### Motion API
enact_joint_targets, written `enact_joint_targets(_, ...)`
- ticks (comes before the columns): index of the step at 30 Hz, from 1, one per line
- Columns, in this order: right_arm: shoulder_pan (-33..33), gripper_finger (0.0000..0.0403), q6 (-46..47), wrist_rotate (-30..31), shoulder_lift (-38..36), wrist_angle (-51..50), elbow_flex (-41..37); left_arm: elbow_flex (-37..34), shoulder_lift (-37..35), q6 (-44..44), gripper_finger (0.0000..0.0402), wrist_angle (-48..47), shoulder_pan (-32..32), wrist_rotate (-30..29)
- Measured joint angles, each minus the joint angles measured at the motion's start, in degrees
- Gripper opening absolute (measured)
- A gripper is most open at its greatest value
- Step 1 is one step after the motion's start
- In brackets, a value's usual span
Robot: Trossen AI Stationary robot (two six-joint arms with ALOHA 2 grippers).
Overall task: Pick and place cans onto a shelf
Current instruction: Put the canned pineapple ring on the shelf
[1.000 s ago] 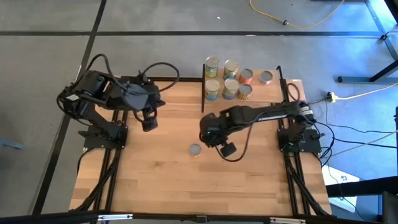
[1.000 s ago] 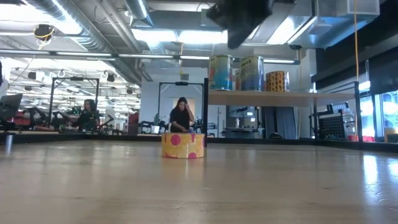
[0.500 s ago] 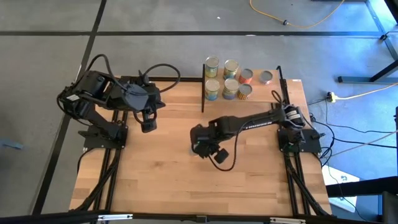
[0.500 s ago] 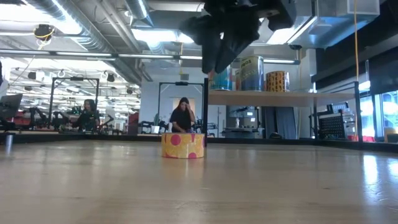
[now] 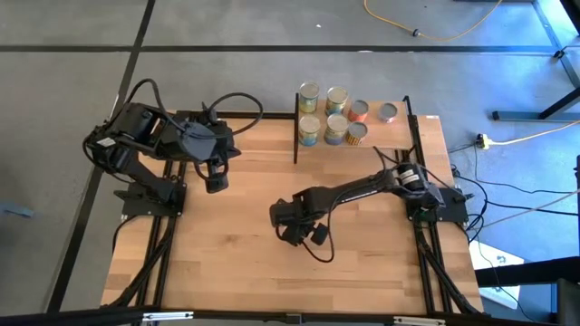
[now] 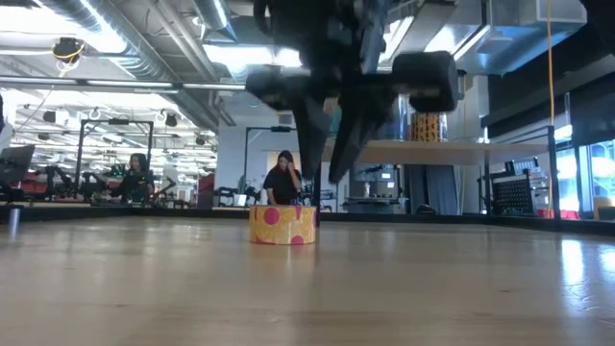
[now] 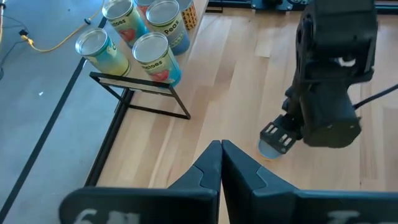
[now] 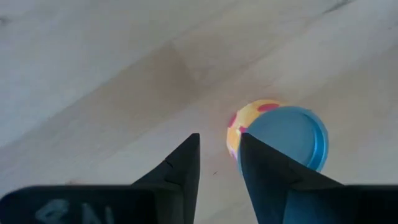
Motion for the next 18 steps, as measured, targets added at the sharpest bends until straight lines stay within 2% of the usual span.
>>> enact_joint_targets(4,-0.2,0.0116,-0.1,3.3,1.6,0.8,0.0,0.0,0.0,0.0,0.0004,0.0,0.0,0.0)
enact_joint_targets(8,-1.0,0.0116,0.0,3.6,2.4,0.9,0.0,0.0,0.0,0.0,0.0001,0.0,0.0,0.4)
enact_joint_targets(14,-2.3,0.0116,0.2,2.5,3.0,2.6,0.0,0.0,0.0,0.0,0.0004,0.0,0.0,1.1)
enact_joint_targets(18,-3.1,0.0116,1.2,-1.2,3.7,2.7,0.0,0.0,0.0,0.0,0.0001,0.0,0.0,1.1)
